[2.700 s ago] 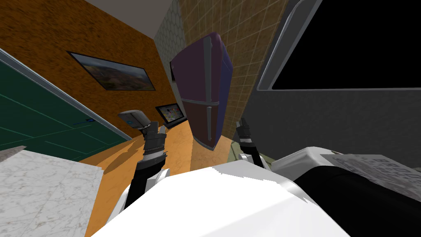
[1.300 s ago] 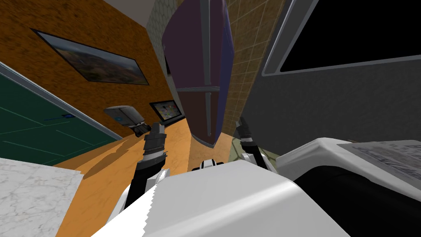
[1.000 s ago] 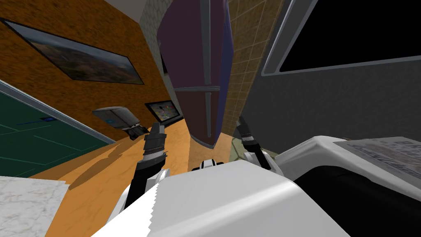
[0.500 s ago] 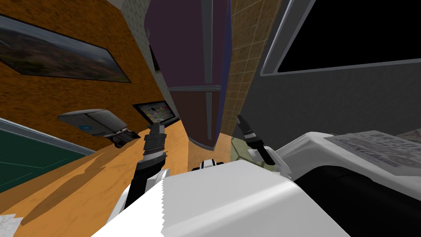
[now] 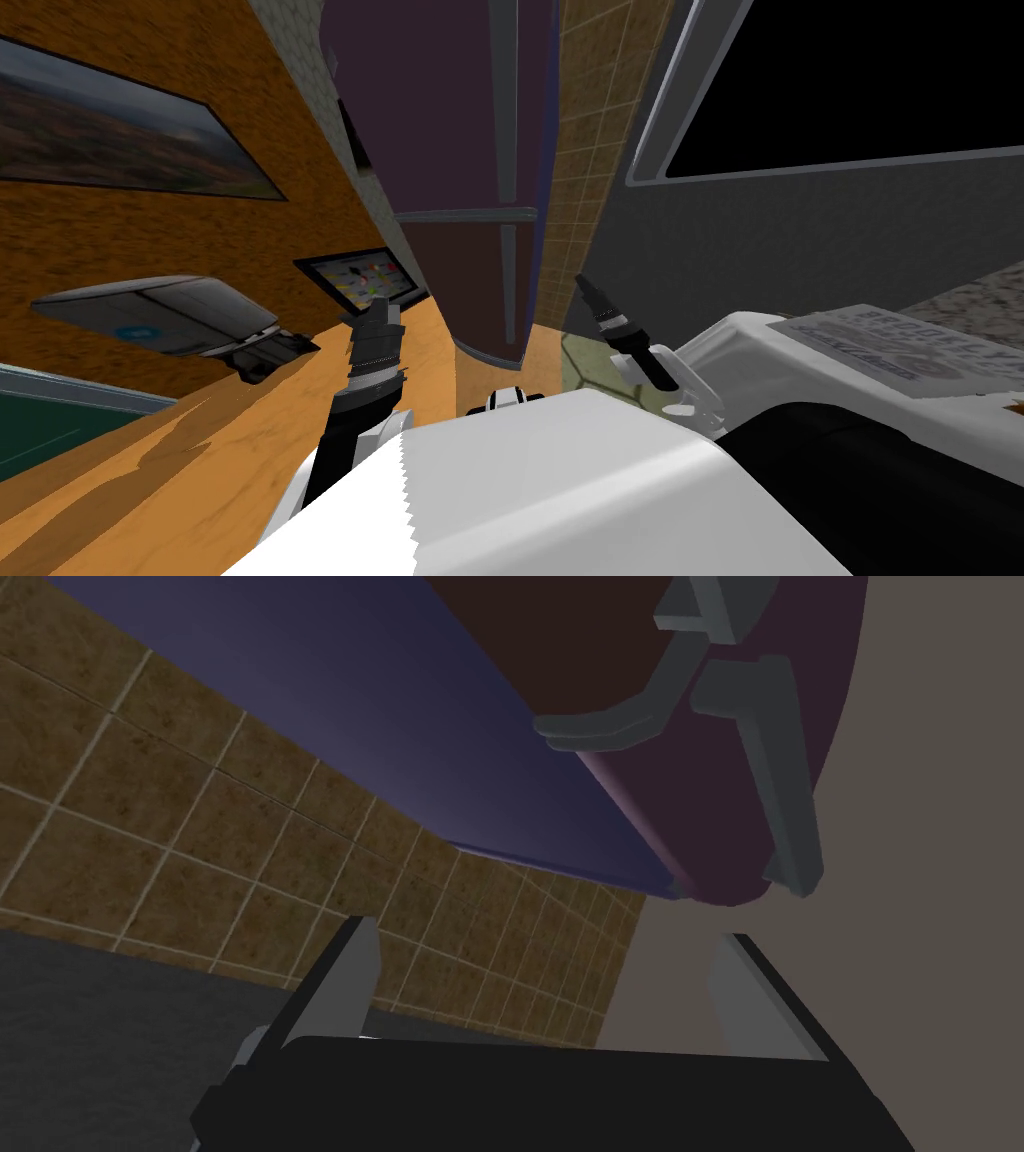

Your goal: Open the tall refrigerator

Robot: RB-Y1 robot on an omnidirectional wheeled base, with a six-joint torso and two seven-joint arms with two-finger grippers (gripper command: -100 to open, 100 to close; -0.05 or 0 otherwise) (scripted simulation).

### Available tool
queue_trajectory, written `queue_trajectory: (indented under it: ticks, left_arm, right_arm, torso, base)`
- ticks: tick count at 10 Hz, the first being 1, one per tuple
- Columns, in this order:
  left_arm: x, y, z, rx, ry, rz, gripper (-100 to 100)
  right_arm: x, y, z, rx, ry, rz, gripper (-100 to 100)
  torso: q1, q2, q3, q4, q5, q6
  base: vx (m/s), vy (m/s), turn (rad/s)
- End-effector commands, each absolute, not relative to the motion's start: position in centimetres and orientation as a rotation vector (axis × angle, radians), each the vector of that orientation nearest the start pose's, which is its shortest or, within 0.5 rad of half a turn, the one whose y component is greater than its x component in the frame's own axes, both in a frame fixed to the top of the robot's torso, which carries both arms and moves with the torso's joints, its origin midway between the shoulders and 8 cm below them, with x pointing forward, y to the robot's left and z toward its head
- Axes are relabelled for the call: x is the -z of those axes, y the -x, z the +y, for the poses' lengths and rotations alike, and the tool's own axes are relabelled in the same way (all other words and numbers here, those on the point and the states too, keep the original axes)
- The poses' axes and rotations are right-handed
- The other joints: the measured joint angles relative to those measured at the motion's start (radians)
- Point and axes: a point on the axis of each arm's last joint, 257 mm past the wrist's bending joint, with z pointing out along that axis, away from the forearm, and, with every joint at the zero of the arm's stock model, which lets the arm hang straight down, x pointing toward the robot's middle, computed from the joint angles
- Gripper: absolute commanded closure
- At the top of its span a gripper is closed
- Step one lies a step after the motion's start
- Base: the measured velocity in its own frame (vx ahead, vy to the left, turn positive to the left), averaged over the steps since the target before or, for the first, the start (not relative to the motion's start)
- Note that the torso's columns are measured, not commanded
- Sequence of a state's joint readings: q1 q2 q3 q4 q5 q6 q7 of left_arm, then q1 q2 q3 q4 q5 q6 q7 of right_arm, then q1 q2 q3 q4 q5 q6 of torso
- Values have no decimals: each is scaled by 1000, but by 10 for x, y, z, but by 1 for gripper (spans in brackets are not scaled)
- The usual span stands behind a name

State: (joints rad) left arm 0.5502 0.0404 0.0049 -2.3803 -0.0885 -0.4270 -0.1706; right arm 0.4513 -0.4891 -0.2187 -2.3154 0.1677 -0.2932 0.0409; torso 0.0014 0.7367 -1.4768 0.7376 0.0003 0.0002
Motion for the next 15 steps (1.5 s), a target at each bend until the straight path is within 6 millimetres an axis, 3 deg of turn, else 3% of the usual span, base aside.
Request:
queue_trajectory:
  ticks: [1,15]
  left_arm:
    - [-38,-335,270,1060,517,742,0]
    - [-38,-335,270,1060,517,742,0]
  right_arm:
    - [-47,-378,-294,-795,-128,1095,-100]
    - [-115,-401,-295,-393,286,1139,-100]
  torso:
    - [-1,2,1,0,0,-1]
    - [1,0,0,0,0,0]
  base:
    - [70,74,-117]
    - [76,100,-130]
